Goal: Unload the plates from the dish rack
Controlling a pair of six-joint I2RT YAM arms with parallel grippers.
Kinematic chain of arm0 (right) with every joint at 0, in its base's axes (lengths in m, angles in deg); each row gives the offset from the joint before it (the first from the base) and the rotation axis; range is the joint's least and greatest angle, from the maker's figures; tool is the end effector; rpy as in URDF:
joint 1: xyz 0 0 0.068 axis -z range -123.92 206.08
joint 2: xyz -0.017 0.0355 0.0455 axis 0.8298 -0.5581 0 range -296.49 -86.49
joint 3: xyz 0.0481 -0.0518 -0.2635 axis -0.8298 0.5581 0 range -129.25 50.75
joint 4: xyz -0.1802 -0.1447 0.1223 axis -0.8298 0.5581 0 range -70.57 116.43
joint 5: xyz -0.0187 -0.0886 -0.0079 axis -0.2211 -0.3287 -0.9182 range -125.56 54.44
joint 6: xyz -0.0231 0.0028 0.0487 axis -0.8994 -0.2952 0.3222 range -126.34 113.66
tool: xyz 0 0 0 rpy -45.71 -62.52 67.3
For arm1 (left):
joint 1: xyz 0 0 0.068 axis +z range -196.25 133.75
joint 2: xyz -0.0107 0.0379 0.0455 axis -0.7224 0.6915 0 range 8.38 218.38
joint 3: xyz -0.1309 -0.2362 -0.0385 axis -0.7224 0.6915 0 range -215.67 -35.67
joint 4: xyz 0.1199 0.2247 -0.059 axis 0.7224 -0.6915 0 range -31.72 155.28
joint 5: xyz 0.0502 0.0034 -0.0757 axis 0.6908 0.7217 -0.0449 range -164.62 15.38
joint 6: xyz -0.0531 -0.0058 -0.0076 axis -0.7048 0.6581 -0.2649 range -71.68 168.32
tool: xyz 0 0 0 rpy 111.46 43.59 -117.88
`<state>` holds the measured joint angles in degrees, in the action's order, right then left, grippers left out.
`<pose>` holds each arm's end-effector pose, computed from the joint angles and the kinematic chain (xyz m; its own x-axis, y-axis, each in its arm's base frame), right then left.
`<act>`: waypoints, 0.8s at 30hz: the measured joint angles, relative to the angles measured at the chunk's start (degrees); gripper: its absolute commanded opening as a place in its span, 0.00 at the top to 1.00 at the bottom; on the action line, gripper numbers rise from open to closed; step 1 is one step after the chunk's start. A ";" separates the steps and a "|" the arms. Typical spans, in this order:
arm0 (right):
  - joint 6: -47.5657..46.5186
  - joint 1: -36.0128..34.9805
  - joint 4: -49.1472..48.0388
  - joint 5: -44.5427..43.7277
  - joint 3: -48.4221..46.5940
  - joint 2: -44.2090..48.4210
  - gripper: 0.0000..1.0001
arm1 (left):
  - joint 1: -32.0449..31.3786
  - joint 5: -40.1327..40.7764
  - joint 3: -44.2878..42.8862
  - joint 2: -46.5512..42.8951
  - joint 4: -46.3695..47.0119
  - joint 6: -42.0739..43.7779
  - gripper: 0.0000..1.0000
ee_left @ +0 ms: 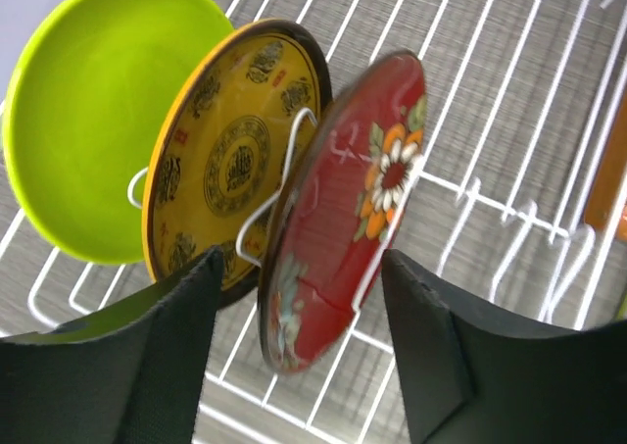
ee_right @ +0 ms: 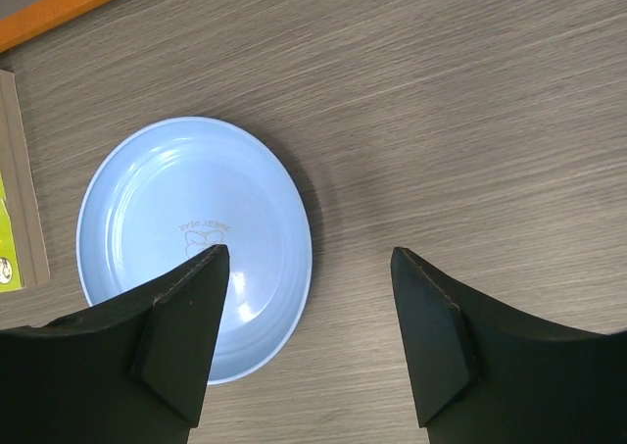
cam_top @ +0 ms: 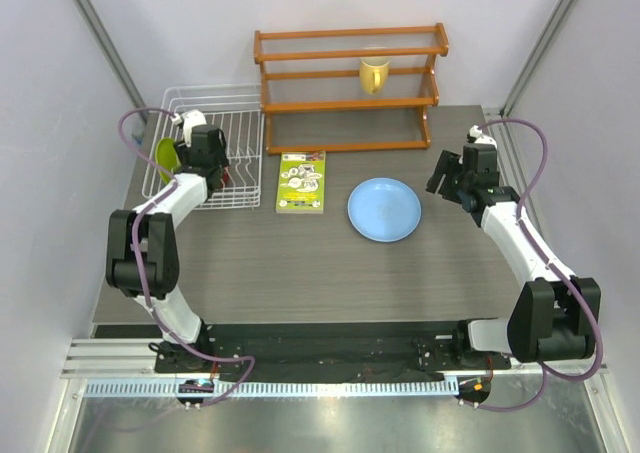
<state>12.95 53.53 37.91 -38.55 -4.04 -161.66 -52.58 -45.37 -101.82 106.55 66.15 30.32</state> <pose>0.2880 0.0109 0.2709 -0.5929 0.3038 -0.7458 0.2035 0.9526 0.2263 0.3864 -0.0253 0.2414 -0.3903 -0.2279 -0.8920 -0.4626 0.8862 -0.0240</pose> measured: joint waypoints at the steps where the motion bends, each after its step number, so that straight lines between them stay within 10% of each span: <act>1: -0.09 0.00 0.17 -0.20 0.00 0.31 0.27 | 0.33 -0.22 -0.28 0.57 0.17 -0.11 0.41; 10: -0.52 0.00 1.42 -1.60 0.00 0.68 0.27 | 1.97 -2.56 -1.49 3.19 0.98 -1.31 1.00; 24: -0.96 0.00 3.48 -5.97 0.00 0.68 0.00 | -1.73 1.55 -1.33 -2.16 -0.48 8.74 1.00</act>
<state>11.99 53.53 41.39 -44.51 -4.04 -160.99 -54.31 -43.81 -103.16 104.39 65.67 39.06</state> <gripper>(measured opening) 0.983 0.067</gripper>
